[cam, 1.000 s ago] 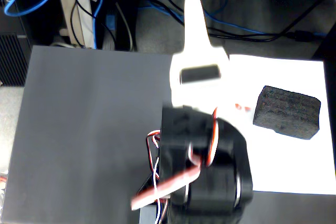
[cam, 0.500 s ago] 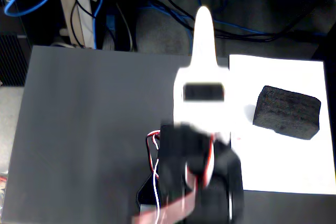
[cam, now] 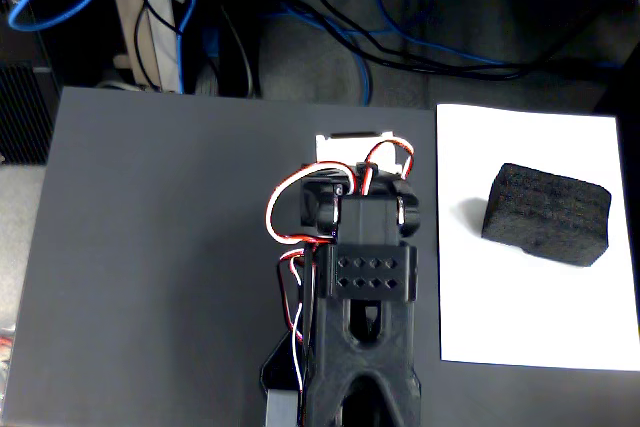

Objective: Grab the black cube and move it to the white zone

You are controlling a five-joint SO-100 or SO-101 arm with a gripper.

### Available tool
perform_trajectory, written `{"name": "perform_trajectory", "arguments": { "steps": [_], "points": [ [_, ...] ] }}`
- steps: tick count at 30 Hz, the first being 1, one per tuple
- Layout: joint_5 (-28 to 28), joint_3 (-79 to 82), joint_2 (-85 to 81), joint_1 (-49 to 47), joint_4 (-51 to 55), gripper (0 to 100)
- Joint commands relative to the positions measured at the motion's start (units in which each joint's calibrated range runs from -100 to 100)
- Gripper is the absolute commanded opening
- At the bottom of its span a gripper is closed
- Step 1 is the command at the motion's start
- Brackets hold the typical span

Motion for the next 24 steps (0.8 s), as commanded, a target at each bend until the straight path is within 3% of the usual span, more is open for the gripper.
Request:
{"name": "perform_trajectory", "arguments": {
  "steps": [1, 24],
  "points": [
    [0.44, 2.3, -0.5, 0.62, -1.51, 2],
    [0.23, 3.84, -0.41, 0.62, -2.11, 1]
  ]
}}
